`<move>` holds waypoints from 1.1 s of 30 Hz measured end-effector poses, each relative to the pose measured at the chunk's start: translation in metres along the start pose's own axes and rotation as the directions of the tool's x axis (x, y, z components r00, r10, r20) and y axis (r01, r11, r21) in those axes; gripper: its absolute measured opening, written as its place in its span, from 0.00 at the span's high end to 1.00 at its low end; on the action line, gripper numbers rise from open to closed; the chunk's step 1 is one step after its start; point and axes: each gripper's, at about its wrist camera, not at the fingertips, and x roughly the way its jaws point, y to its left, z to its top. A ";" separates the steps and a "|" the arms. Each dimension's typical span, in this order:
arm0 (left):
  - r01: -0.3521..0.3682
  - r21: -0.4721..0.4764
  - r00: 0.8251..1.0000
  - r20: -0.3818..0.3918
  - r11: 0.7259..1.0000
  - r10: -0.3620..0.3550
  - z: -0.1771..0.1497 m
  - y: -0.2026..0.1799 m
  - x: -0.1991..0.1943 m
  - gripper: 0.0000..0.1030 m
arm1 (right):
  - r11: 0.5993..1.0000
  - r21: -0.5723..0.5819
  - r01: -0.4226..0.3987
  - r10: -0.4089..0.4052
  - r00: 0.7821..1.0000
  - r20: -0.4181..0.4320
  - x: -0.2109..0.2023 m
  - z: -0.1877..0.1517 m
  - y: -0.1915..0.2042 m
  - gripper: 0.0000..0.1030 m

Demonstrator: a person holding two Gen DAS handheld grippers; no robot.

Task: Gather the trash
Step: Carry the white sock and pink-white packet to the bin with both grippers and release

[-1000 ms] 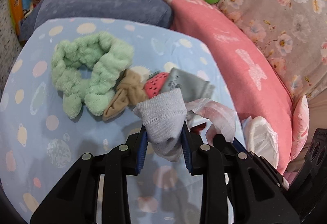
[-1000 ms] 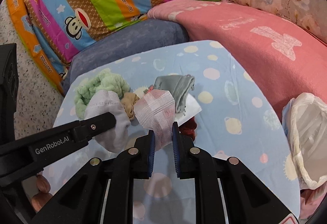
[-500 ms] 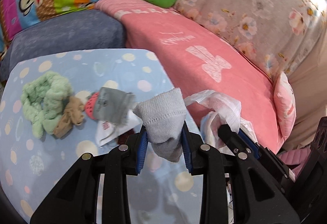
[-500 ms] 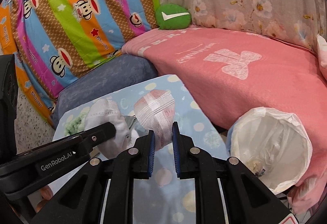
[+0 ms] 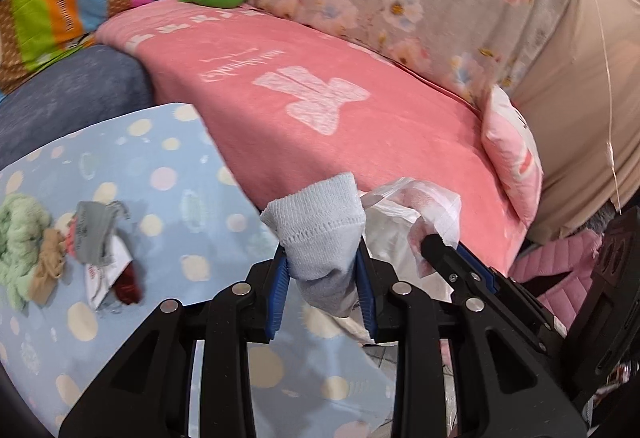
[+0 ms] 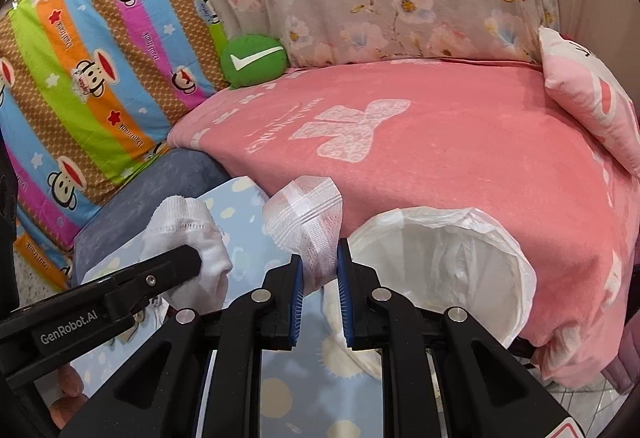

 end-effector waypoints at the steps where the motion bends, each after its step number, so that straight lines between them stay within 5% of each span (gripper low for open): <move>1: 0.010 0.011 1.000 -0.007 1.000 -0.009 0.001 -0.006 0.004 0.72 | 1.000 0.013 0.009 -0.009 1.000 0.001 0.000 0.000 -0.008 0.86; 21: 0.079 0.095 0.992 -0.105 0.992 -0.069 -0.004 -0.069 0.070 0.69 | 0.987 0.116 0.112 -0.108 0.993 -0.036 0.015 -0.005 -0.089 0.86; 22: 0.080 0.090 0.992 -0.103 0.993 -0.071 -0.003 -0.070 0.072 0.68 | 0.986 0.118 0.114 -0.110 0.993 -0.038 0.016 -0.005 -0.090 0.85; 24: 0.061 0.069 0.995 -0.083 0.996 -0.055 -0.002 -0.068 0.072 0.39 | 0.985 0.124 0.120 -0.116 0.992 -0.040 0.018 -0.005 -0.092 0.81; 25: 0.047 0.059 0.997 -0.057 0.997 -0.044 -0.001 -0.067 0.070 0.35 | 0.983 0.129 0.129 -0.124 0.991 -0.041 0.019 -0.006 -0.094 0.75; 27: 0.027 0.065 0.999 -0.032 0.998 -0.025 0.001 -0.066 0.067 0.34 | 0.982 0.141 0.127 -0.121 0.991 -0.051 0.021 -0.006 -0.096 0.60; 33: -0.015 0.077 1.000 -0.021 0.997 0.017 0.003 -0.060 0.064 0.34 | 0.983 0.140 0.122 -0.115 0.992 -0.056 0.022 -0.008 -0.095 0.58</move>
